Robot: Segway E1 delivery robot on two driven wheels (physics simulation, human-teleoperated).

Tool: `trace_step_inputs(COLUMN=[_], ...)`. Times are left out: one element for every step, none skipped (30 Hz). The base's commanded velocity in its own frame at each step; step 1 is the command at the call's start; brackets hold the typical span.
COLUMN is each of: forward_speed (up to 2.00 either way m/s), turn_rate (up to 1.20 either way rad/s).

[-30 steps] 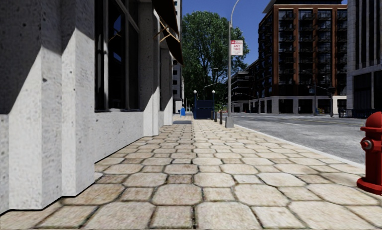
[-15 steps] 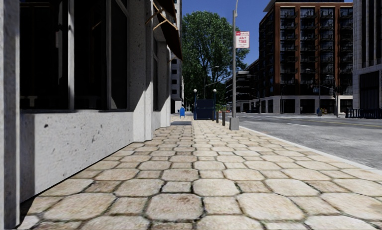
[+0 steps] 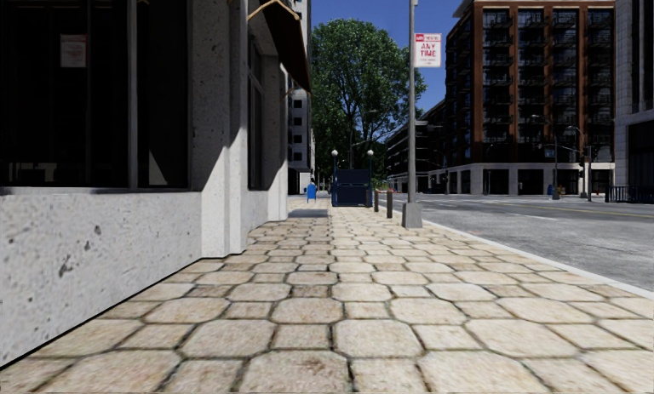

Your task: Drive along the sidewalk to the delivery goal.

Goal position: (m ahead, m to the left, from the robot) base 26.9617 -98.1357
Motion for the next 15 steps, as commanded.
trace_step_inputs(forward_speed=[2.0, 2.0, 2.0, 2.0, 2.0, 2.0, 2.0, 2.0, 2.0, 2.0, 2.0, 2.0, 2.0, 2.0, 2.0], turn_rate=[0.0, 0.0, 0.0, 0.0, 0.0, 0.0, 0.0, 0.0, 0.0, 0.0, 0.0, 0.0, 0.0, 0.0, 0.0])
